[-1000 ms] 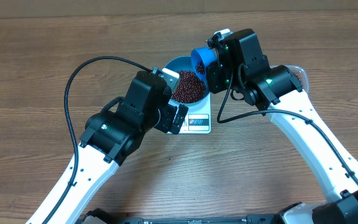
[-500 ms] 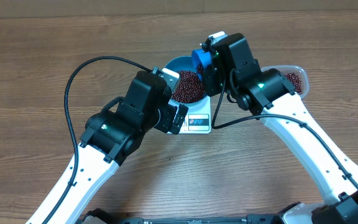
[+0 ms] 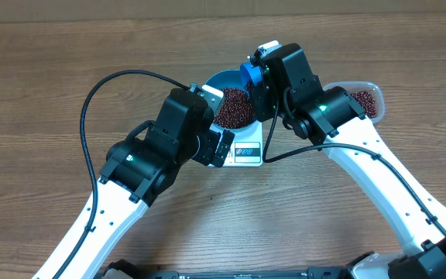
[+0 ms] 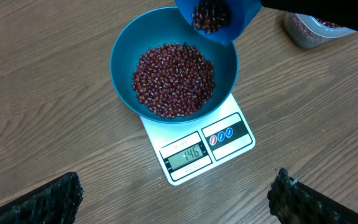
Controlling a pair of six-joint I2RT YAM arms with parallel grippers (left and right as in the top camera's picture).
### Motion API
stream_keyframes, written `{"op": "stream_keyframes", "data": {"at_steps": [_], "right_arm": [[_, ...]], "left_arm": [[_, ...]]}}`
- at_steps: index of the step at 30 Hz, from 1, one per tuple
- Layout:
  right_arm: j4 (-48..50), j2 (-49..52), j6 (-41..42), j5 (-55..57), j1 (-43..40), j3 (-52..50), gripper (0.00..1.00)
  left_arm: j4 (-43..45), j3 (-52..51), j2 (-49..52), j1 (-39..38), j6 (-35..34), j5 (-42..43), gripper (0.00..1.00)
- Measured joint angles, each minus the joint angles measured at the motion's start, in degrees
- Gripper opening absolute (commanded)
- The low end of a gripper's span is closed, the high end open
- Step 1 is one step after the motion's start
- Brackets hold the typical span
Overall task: Scoop item into bowl and weigh 150g on scale
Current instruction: 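Hold the scoop tilted over the bowl, shaking beans in slowly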
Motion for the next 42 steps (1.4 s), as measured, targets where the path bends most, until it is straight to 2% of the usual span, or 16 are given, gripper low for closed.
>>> {"op": "stream_keyframes", "data": {"at_steps": [42], "right_arm": [[1.51, 0.02, 0.02, 1.99, 0.98, 0.00, 0.04]], "left_arm": [[0.44, 0.00, 0.00, 0.00, 0.00, 0.42, 1.00]]}}
